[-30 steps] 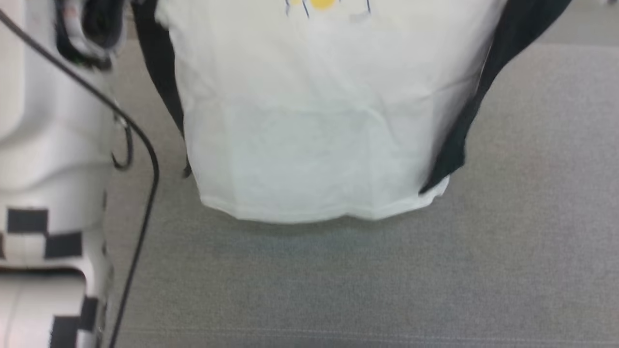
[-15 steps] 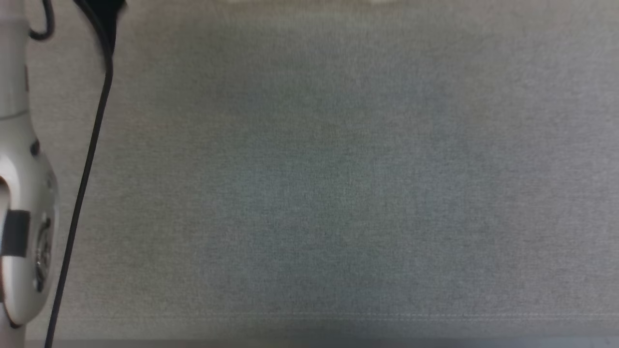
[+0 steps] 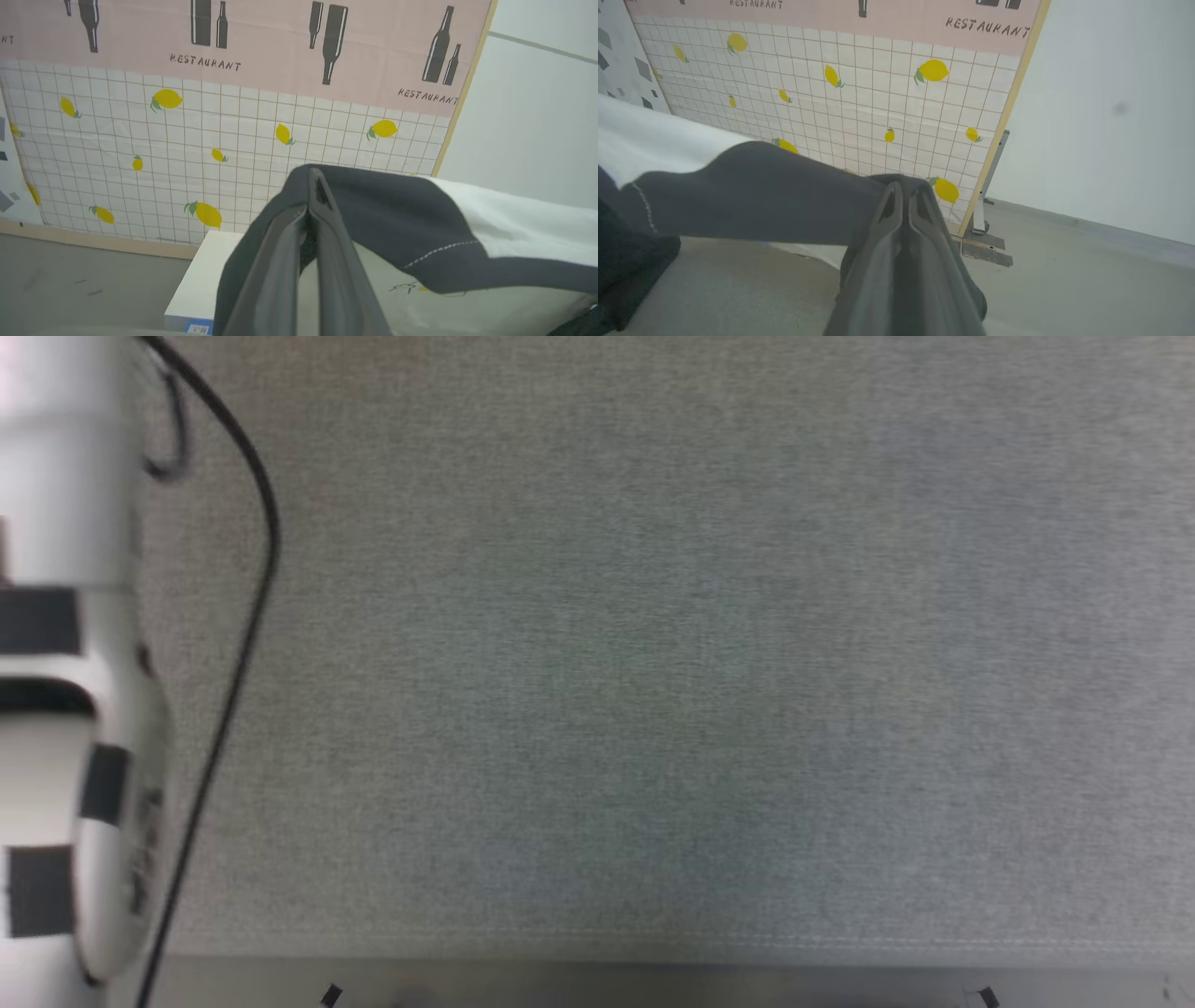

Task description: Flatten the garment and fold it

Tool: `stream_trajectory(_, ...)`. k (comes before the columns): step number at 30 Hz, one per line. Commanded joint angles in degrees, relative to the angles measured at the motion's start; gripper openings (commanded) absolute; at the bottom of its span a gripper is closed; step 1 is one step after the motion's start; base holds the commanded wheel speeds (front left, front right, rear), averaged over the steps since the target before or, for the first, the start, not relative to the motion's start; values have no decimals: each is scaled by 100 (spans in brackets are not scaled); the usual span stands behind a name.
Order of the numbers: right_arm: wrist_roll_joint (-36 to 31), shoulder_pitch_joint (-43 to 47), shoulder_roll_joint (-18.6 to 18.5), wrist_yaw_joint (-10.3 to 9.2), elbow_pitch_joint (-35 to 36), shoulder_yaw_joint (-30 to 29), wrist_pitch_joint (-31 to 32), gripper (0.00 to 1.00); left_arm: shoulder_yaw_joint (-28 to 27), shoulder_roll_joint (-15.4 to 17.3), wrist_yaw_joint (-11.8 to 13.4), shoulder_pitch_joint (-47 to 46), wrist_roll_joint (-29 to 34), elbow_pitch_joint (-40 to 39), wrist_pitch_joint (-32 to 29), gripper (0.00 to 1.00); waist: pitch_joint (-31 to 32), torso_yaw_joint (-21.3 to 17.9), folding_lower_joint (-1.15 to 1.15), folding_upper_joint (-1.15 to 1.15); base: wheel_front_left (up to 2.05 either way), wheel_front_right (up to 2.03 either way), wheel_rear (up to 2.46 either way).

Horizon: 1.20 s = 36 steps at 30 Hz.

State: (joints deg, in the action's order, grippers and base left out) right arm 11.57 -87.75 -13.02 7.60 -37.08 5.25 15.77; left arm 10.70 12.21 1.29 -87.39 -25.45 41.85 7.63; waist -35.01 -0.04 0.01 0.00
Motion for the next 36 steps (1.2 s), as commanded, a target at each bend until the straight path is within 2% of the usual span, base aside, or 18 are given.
stream_trajectory(1, 166, 313, -8, -11, -68, 47, -88, 0, -35, -7, -68, 242, -120, 105, 106, 0, 45, 158, -1, 0, 0, 0, 0)
stream_trajectory(7, 712, 1595, -164, -11, -131, 287, -524, 0, -30, -228, -394, 1259, -400, 629, 353, 0, 697, 343, -1, 0, 0, 0, 0)
stream_trajectory(11, 1015, 2725, -291, -11, -76, 306, -935, 0, 81, -340, -583, 2226, -474, 867, 497, 0, 1446, 444, -1, 0, 0, 0, 0)
stream_trajectory(15, 1399, 3871, -111, -11, -25, 260, -1153, 0, 156, -493, -691, 3330, -582, 900, 620, 0, 2147, 475, -1, 0, 0, 0, 0)
stream_trajectory(22, 1397, 5783, -26, -11, 224, 268, -1290, 0, 80, -681, -783, 5269, -1105, 779, 472, 0, 3001, 437, -1, 0, 0, 0, 0)
stream_trajectory(28, 1225, 7085, 164, -11, 552, -205, -1008, 0, 134, -637, -641, 6557, -1246, 424, 31, 0, 3304, 387, -1, 0, 0, 0, 0)
stream_trajectory(32, 977, 7757, 310, -11, 949, -494, -639, 0, 240, -545, -379, 7183, -1200, 82, -348, 0, 3413, 339, -1, 0, 0, 0, 0)
stream_trajectory(36, 697, 8250, 398, -11, 1487, -730, -54, 0, 386, -403, 12, 7619, -1110, -257, -1013, 0, 3422, 278, -1, 0, 0, 0, 0)
